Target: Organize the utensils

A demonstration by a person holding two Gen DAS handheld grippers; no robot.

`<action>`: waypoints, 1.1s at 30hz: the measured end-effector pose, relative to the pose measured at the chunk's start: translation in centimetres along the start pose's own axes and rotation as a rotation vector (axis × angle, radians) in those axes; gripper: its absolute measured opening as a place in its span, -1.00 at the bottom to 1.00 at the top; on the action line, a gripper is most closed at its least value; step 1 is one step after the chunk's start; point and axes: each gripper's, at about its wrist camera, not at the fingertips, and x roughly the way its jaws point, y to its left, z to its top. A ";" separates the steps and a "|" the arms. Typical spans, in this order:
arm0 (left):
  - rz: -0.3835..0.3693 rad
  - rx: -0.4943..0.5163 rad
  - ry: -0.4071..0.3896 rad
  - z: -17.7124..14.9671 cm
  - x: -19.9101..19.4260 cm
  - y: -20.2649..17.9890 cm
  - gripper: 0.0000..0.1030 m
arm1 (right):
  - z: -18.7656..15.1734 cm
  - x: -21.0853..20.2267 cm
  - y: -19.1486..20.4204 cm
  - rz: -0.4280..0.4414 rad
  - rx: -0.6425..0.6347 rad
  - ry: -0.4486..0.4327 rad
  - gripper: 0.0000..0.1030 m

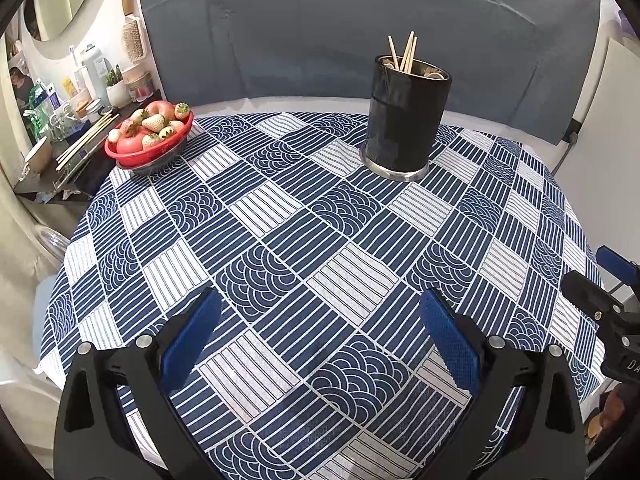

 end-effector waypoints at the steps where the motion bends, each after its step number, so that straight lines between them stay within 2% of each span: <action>1: 0.000 0.000 -0.001 0.0 0.0 0.0 0.89 | 0.0 0.0 0.0 -0.002 0.000 0.001 0.85; 18: 0.006 0.013 -0.006 -0.3 -0.3 -0.3 0.89 | -0.3 0.2 -0.1 -0.013 0.002 0.011 0.85; 33: 0.008 -0.013 -0.006 -0.6 -0.5 0.1 0.89 | -0.6 -0.1 0.9 0.000 -0.050 0.008 0.85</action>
